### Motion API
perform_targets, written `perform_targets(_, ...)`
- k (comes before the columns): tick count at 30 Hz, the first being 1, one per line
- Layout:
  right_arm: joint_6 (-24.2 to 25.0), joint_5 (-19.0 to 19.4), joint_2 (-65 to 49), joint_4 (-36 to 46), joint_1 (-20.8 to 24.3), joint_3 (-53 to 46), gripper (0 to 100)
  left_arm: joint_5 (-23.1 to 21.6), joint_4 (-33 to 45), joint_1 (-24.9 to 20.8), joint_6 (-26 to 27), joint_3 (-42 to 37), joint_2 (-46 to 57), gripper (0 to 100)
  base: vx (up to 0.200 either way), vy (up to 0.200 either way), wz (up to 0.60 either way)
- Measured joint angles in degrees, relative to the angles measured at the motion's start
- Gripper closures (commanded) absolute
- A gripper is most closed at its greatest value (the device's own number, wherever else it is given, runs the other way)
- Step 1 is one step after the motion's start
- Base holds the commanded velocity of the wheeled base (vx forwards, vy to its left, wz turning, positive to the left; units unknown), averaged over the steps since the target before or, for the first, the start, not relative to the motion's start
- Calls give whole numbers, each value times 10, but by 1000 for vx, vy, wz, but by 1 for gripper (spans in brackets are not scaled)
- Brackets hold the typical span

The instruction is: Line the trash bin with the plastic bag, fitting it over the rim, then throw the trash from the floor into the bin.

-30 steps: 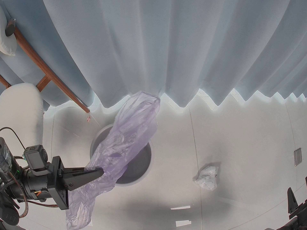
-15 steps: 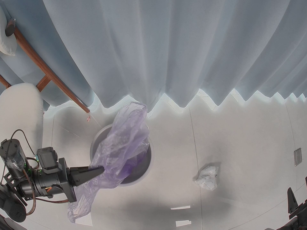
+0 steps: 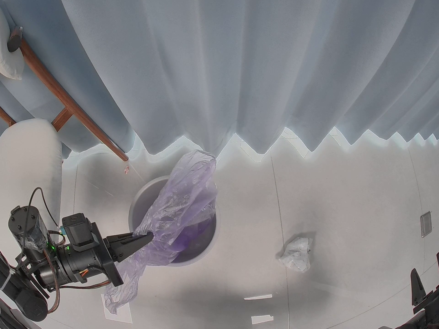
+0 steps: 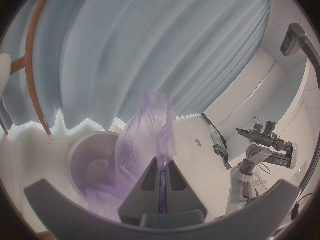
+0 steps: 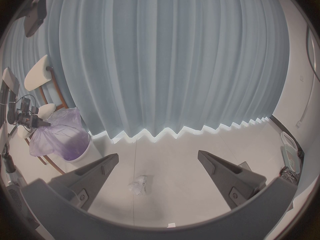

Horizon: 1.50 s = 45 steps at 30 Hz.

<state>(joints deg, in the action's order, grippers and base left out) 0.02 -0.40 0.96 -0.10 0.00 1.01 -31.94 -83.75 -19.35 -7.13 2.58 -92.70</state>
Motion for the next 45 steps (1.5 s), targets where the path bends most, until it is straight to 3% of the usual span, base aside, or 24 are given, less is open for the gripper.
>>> perform_targets(10, 2, -4, 0, 0, 0, 0, 0, 19, -3, -4, 0, -10, -7, 100, 0, 0, 0)
perform_targets(17, 10, -5, 0, -4, 0, 0, 0, 69, -3, -4, 1, -13, -6, 100, 0, 0, 0)
perform_targets(25, 21, -4, 9, -167, 0, 0, 0, 80, -4, -5, 2, -11, -2, 100, 0, 0, 0)
perform_targets(30, 27, 5, 46, -187, 30, 23, 0, 82, -3, -5, 2, -9, 10, 100, 0, 0, 0)
perform_targets(33, 64, 11, 87, -168, 69, 50, 0, 82, -3, -6, 2, -8, 19, 100, 0, 0, 0)
perform_targets(40, 256, 69, 204, -111, 131, 136, 0, 82, -2, -2, 1, -6, 38, 100, 0, 0, 0)
perform_targets(45, 304, 131, 308, -61, 156, 200, 0, 82, -2, 0, 1, -5, 46, 100, 0, 0, 0)
